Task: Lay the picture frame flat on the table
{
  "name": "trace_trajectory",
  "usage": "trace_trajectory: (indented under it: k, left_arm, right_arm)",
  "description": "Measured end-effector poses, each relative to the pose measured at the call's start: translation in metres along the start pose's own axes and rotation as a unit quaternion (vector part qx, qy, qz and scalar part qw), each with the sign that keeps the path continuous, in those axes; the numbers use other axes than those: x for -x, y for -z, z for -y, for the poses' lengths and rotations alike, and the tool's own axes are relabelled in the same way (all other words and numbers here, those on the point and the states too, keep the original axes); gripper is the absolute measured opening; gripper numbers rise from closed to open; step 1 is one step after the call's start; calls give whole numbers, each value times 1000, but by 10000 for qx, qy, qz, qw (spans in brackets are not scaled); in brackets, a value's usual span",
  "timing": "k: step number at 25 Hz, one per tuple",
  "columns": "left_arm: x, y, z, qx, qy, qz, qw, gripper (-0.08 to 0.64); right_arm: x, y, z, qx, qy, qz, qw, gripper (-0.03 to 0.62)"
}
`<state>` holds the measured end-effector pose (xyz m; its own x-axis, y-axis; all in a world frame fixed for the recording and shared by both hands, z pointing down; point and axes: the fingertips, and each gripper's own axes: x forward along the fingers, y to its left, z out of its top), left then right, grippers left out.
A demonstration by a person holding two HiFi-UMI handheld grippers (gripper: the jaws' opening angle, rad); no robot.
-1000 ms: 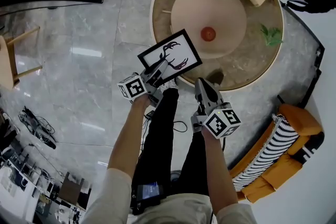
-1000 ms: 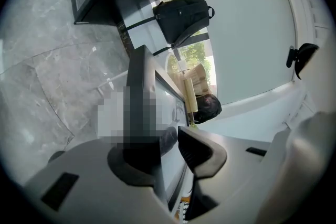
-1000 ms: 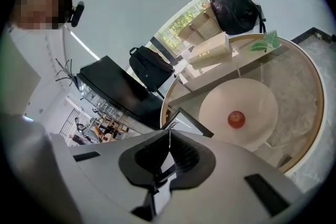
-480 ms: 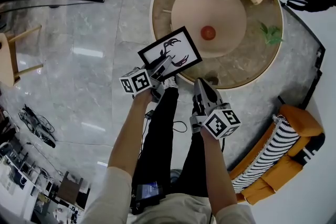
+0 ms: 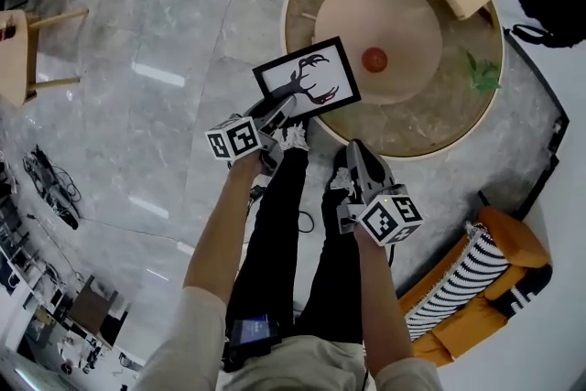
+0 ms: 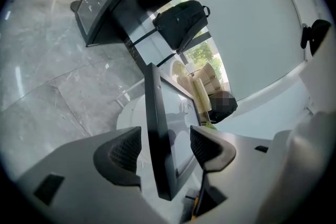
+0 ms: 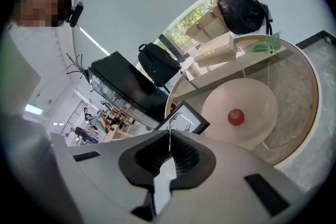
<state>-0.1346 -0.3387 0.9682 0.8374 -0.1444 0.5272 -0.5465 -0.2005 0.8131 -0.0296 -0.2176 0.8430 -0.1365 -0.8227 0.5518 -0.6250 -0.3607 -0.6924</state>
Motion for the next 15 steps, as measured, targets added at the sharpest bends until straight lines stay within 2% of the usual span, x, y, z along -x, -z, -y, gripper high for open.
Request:
trace_trajectory:
  k: [5,10,12,15]
  left_arm:
    - [39,1,0,147,-156,562,9982,278]
    - [87,4,27,123,-309,1039,9940,278]
    - [112,4,47,-61,-450,1195,9918,278]
    - [156,-4,83,-661,-945,1427,9830,278]
  right_arm:
    - [18,9,10,168,86,-142,9997,34]
    - [43,15,7,795,101,-480,9956,34]
    - [53,17,-5,1274,-13,-685,9895,34]
    - [72,11,-27,2035,-96,-950,9744,34]
